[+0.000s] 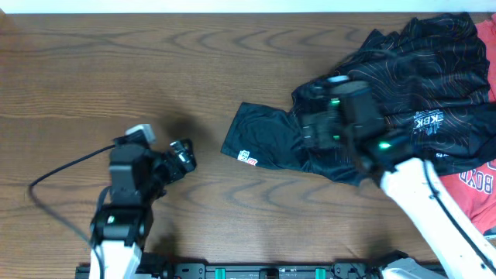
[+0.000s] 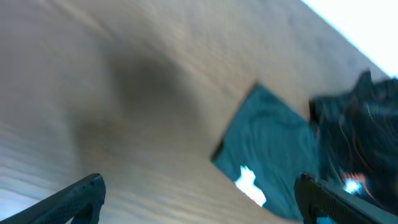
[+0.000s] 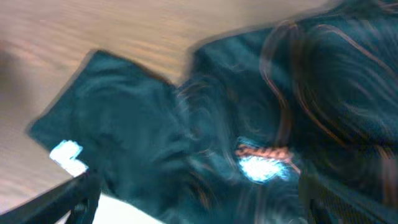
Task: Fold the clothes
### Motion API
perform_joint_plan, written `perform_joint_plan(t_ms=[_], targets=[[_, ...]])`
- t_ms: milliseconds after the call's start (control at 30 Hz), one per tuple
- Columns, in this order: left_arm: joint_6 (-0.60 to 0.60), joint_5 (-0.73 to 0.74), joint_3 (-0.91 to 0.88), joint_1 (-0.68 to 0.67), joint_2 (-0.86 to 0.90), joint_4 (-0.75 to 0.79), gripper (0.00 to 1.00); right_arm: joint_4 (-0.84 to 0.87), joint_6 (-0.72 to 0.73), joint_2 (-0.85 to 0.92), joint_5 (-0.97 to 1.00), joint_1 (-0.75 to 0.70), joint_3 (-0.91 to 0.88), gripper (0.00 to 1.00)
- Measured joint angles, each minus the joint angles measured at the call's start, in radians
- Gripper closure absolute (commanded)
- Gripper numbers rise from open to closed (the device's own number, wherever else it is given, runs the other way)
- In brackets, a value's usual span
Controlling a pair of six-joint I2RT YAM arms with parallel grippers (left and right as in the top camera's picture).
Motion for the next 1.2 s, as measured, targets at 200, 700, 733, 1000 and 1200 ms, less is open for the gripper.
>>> perform_joint_plan(t_ms=[200, 700, 733, 1000, 1200], targets=[[-0.153, 0.109, 0.0, -0.145, 0.275, 0.143, 0.02, -0.126, 0.009, -0.018, 0.007, -0.145, 0.0, 0.01], [-0.544, 0.139, 0.016, -0.588, 0.799, 0.791, 0.04, -0.218, 0.018, -0.018, 0.01, -0.258, 0.0, 0.01], [-0.564, 0.124, 0.022, -0.608, 0.818, 0.827, 0.1, -0.22, 0.018, -0.018, 0.01, -0.258, 0.0, 0.01], [-0.633, -0.067, 0.023, -0.679, 0.952, 1.022, 0.92, -0.24, 0.02, -0.018, 0.01, -0.258, 0.0, 0.01], [-0.598, -0.134, 0.019, -0.593, 0.957, 1.095, 0.94, -0.254, 0.02, -0.018, 0.01, -0.258, 0.0, 0.01]])
